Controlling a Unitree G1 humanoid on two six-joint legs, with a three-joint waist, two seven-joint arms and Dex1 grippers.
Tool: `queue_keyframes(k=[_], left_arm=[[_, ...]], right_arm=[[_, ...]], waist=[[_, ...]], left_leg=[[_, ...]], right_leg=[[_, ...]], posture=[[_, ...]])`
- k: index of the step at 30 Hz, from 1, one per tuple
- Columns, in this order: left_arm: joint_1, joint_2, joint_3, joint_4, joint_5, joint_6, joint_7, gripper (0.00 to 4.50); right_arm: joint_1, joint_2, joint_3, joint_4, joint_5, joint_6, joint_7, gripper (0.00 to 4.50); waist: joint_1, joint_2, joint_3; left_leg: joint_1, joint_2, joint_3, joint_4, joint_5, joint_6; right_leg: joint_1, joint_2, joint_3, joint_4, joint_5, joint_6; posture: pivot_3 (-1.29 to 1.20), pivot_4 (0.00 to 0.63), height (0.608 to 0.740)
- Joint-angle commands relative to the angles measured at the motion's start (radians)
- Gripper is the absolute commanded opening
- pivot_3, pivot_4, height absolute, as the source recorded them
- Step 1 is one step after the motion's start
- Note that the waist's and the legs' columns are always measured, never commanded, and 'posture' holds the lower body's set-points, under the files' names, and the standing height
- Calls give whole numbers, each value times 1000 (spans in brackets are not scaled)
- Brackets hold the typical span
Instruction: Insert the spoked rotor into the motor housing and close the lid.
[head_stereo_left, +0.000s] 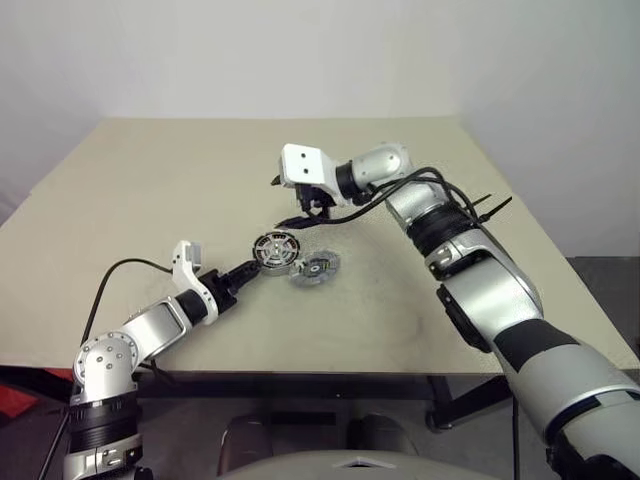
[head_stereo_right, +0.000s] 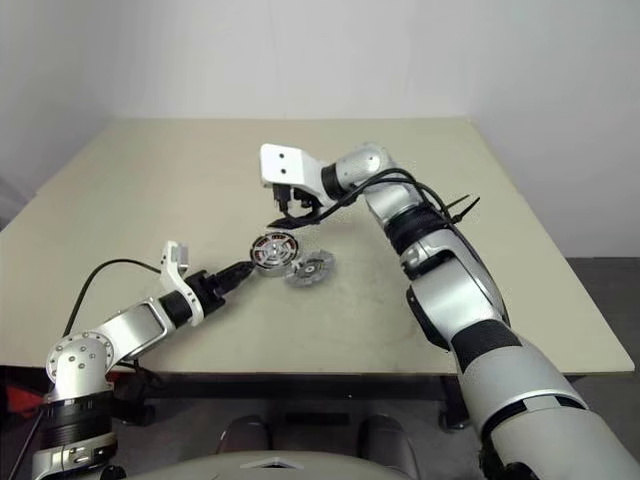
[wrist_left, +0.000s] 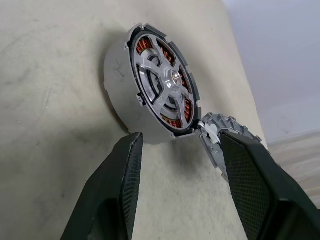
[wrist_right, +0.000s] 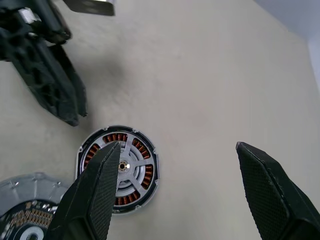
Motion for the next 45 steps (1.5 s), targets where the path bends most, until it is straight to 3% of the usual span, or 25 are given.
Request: queue_keyframes(k=[1, 4, 10, 16, 17, 26, 33, 38, 45], left_arm=[[-7, 7, 6, -33, -9, -20, -13, 2593], [-4, 9, 5, -30, -6, -23, -17, 2593], [-15, 10, -7, -14, 9, -26, -23, 2593], [-23, 16, -10, -10, 13, -25, -31, 2593], [-22, 16, -9, -9, 14, -25, -33, 2593], [-11, 15, -8, -7, 24, -29, -41, 2593], [-6, 18, -4, 0, 33, -34, -50, 2593], [-13, 40, 14, -7, 23, -34, -71, 2593], [-16, 83, 49, 6, 13, -35, -90, 2593]], right_arm=[[-18, -18, -53, -98, 61, 19, 97, 4166], [23, -26, -95, -263, 134, 170, 136, 4166], [93, -55, -126, -427, 135, 311, 69, 2159], [196, -174, -75, -411, 59, 245, 100, 156], [211, -196, -64, -394, 37, 216, 101, 55], [208, -355, -47, -214, -90, 26, 104, 55], [277, -453, -41, -170, -110, -83, 209, 55], [440, -469, -52, -372, -55, 3, 275, 55], [508, -323, -81, -549, -40, 322, 101, 55]], waist=[[0, 0, 0], [0, 0, 0], [2, -1, 0], [9, -2, -1], [9, -2, -1], [4, -2, -1], [1, -2, -1], [2, -2, -2], [-7, -2, -2]], left_leg=[[0, 0, 0, 0, 0, 0], [-2, 0, 0, 0, 0, 0], [-1, 0, 0, 1, 0, 0], [1, 0, 0, 2, 0, 0], [1, 0, 0, 2, 0, 0], [0, 0, 0, 3, 0, 1], [-3, -1, 0, 9, -3, 6], [-4, 1, 0, 9, -3, 6], [0, 2, 0, 10, -2, 5]], right_leg=[[0, 0, 0, 0, 0, 0], [-1, 0, 0, 0, 0, 0], [0, 0, 0, 0, 0, -1], [2, 0, 0, 0, 1, -1], [2, -1, 0, 0, 1, -1], [1, 0, 0, 0, 1, -1], [1, 0, -1, 0, 1, -1], [1, 0, -1, 0, 1, -1], [1, 0, -1, 3, 0, 0]], posture=[[0, 0, 740], [0, 0, 740], [0, 0, 740], [0, 0, 740], [0, 0, 740], [0, 0, 740], [0, 0, 740], [0, 0, 740], [0, 0, 740]])
